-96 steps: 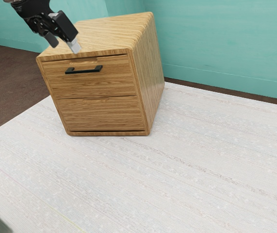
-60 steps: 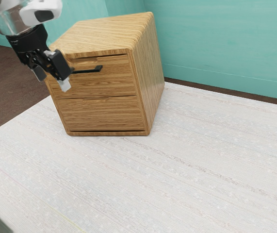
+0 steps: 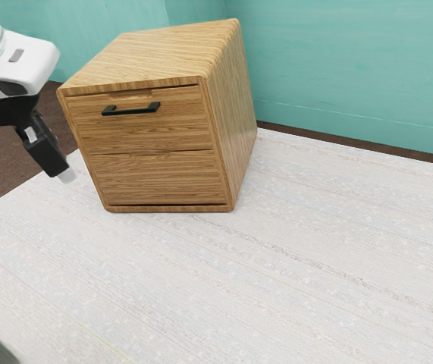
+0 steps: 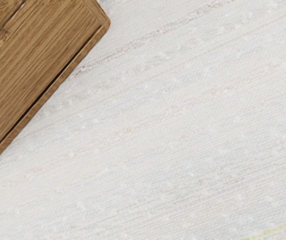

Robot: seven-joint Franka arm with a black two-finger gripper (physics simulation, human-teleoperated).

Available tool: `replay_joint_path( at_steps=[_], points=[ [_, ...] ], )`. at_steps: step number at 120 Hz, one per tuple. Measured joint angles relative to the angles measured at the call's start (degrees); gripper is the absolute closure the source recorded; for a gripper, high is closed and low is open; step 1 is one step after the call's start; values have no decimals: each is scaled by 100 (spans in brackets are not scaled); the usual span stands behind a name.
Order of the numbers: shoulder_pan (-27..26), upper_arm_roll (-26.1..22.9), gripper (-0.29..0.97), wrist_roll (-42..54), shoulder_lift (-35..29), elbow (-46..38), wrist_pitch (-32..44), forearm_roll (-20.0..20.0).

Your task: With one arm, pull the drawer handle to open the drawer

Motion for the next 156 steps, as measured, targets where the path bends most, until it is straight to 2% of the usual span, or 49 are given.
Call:
replay_joint_path(
  at_steps=[16,35,49,73,108,156],
  points=[
    [45,180,3,815,205,41,337,6],
    [371,329,3,1584,599,258,589,8],
    [531,314,3,2137,719,357,747,4],
    [486,119,3,3180,920,457,1198,10],
    [483,-62,3,4383,1965,1144,1476,2],
    [554,-70,3,5440,2326,1310,2408,-14]
  ],
)
